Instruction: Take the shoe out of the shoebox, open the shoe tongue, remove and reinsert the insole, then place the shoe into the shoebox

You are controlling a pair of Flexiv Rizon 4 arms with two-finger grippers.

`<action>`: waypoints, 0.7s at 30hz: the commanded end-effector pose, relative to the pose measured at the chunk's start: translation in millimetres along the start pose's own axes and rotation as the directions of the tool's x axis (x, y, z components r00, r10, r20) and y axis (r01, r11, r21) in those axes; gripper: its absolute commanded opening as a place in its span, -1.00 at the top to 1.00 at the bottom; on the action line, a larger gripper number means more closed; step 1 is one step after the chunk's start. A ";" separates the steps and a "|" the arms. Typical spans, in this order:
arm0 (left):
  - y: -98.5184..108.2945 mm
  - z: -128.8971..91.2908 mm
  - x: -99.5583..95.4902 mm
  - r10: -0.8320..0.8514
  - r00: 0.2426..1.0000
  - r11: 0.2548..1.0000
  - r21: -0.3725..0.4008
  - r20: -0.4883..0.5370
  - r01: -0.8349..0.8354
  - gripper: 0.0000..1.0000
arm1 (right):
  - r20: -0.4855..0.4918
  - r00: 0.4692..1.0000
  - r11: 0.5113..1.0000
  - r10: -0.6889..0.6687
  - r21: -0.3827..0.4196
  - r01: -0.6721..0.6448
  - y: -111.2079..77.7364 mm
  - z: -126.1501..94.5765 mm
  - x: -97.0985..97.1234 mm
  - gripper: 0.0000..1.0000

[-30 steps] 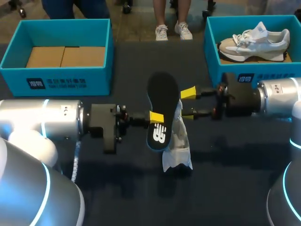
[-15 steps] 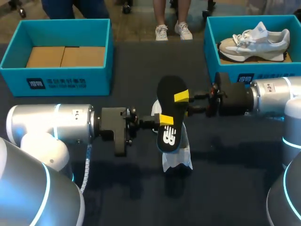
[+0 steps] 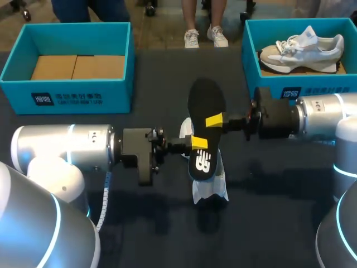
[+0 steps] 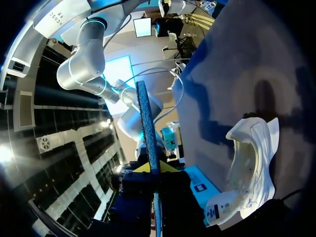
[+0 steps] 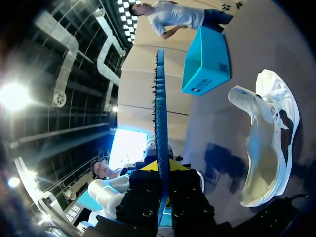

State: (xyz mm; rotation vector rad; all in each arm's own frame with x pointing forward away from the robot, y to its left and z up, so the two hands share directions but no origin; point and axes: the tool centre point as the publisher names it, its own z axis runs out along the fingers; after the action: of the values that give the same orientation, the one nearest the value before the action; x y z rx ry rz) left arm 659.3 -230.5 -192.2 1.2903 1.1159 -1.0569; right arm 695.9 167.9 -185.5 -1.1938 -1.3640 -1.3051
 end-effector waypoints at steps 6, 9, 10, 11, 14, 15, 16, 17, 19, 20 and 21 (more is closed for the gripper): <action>-1.3 -8.8 -4.8 -0.010 1.000 1.000 0.000 -0.028 0.010 -1.00 | -0.003 1.000 1.000 0.015 -0.008 -0.015 1.7 -1.9 -8.4 1.00; 4.1 -19.5 -3.0 -0.029 0.998 1.000 -0.007 -0.057 0.028 -1.00 | -0.004 1.000 1.000 0.029 -0.011 -0.029 1.8 -4.4 -13.0 1.00; 6.4 -23.2 -2.2 -0.024 0.998 1.000 -0.011 -0.061 0.023 -1.00 | -0.004 1.000 0.999 0.030 -0.012 -0.030 1.8 -4.9 -14.1 1.00; 9.2 -28.0 -1.5 -0.024 0.997 1.000 -0.018 -0.074 0.023 -1.00 | -0.005 0.999 0.999 0.034 -0.013 -0.034 1.5 -5.9 -16.3 1.00; 15.3 -37.3 0.2 -0.024 0.995 0.999 -0.023 -0.098 0.022 -1.00 | -0.010 0.999 0.999 0.044 -0.015 -0.044 1.4 -7.2 -20.4 1.00; 18.3 -41.8 1.1 -0.019 0.994 1.000 -0.022 -0.107 0.016 -1.00 | -0.012 0.999 0.999 0.047 -0.013 -0.047 2.0 -7.4 -21.7 1.00; 20.3 -45.1 1.0 -0.016 0.994 1.000 -0.022 -0.111 0.014 -1.00 | -0.012 0.999 0.999 0.050 -0.010 -0.050 2.6 -7.4 -22.4 1.00; 22.6 -48.4 1.0 -0.013 0.993 1.000 -0.023 -0.117 0.010 -1.00 | -0.011 0.999 0.999 0.051 -0.008 -0.052 3.1 -7.6 -22.9 1.00; 26.4 -55.5 1.4 -0.003 0.991 1.000 -0.020 -0.130 0.001 -1.00 | -0.010 0.999 0.999 0.053 -0.005 -0.053 4.1 -8.6 -23.7 1.00; 28.1 -59.2 1.5 0.001 0.991 1.000 -0.020 -0.135 -0.004 -1.00 | -0.009 0.998 0.999 0.054 -0.004 -0.054 4.5 -9.4 -23.8 1.00; 29.6 -62.7 1.7 0.002 0.989 1.000 -0.022 -0.146 -0.006 -1.00 | -0.008 0.998 0.998 0.055 -0.004 -0.055 4.8 -10.0 -23.8 1.00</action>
State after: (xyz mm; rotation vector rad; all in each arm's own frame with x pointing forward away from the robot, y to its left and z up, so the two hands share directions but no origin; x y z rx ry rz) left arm 688.1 -185.5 -192.4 1.3521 1.2283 -0.9525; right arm 701.6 156.3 -207.3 -1.2223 -1.3107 -1.2792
